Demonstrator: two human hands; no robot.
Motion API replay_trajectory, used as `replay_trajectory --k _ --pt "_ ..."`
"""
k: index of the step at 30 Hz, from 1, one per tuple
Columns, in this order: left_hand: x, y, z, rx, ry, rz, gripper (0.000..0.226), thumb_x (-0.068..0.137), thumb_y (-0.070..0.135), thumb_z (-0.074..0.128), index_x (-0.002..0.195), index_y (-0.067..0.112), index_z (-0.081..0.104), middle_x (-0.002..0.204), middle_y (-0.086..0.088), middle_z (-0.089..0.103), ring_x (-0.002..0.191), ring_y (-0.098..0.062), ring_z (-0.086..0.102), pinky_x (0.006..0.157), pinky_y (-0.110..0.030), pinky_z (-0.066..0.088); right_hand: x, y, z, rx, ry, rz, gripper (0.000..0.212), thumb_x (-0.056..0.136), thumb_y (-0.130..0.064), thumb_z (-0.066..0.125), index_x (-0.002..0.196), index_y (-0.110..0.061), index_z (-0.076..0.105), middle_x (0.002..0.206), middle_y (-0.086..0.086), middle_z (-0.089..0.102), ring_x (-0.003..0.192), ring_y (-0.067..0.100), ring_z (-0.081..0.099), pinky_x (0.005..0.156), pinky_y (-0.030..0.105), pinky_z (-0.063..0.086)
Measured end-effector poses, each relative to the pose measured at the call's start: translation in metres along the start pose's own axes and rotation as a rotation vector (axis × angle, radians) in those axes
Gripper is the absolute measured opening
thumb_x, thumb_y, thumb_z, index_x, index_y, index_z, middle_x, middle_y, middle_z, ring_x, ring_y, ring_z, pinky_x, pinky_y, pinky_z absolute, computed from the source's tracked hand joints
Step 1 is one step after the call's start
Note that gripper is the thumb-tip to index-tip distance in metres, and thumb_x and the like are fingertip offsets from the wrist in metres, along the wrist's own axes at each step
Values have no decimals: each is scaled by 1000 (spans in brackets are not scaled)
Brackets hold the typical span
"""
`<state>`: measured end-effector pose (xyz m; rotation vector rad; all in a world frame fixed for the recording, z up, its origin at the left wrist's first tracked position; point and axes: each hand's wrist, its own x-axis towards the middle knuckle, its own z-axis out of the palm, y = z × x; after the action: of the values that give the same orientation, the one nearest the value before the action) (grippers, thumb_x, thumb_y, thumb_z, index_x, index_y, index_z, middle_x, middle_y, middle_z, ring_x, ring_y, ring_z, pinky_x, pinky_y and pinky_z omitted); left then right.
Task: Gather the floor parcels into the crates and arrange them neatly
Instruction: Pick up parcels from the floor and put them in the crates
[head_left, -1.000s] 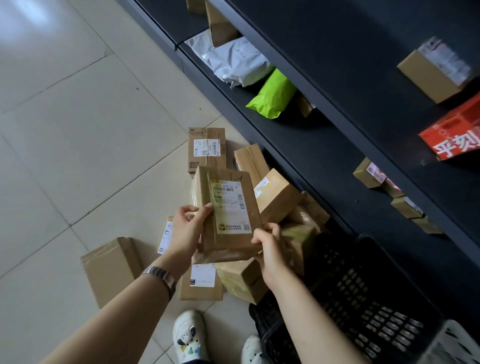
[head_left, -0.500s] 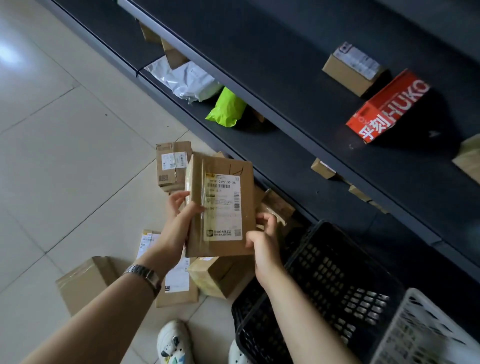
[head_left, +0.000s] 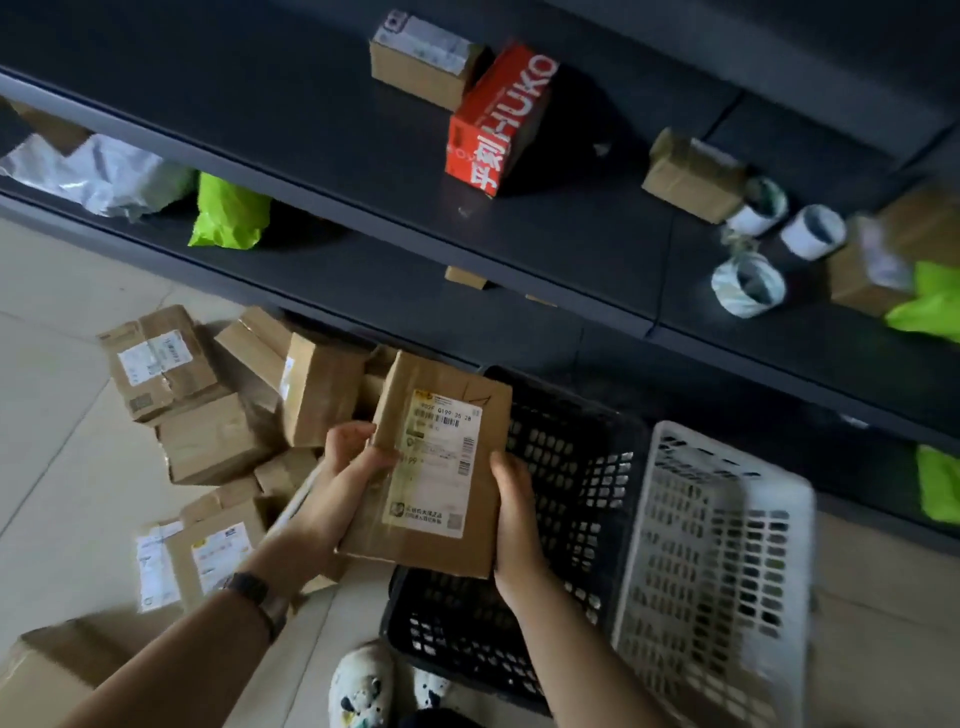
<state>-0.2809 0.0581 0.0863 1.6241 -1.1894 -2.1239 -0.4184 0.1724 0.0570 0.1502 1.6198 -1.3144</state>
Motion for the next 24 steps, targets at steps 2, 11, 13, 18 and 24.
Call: replay_trajectory --k 2,11,13,18,24 --pt "1 -5 35 4 -83 -40 42 85 35 67 118 26 44 116 -10 56 102 -28 63 81 -47 56 -1 -2 -35 50 57 4 33 96 -43 55 120 -21 54 105 5 72 99 26 69 89 50 55" --pt "-6 -44 187 242 -270 -12 37 93 22 59 125 23 40 123 -2 54 103 -14 59 77 -27 53 -7 -1 -187 171 289 -24 76 68 -67 70 124 -17 61 119 12 69 111 34 66 100 61 47" --pt "-13 -59 218 267 -306 -25 40 94 16 58 128 24 38 121 0 54 98 -8 59 66 -17 52 -6 4 -218 179 296 -3 79 69 -68 70 126 -15 59 122 15 67 112 37 65 98 64 47" --pt "-25 -99 290 355 -282 -20 68 81 28 70 140 26 36 129 4 43 114 -10 54 79 -24 55 12 19 -303 162 283 1 74 67 -71 72 122 -24 63 122 8 68 118 33 61 104 60 43" --pt "-29 -135 389 534 -139 -52 75 54 55 66 126 39 48 121 1 35 123 -20 38 101 -42 45 18 -10 -410 136 221 -15 21 94 -36 61 109 -22 59 117 9 67 106 21 64 98 39 52"
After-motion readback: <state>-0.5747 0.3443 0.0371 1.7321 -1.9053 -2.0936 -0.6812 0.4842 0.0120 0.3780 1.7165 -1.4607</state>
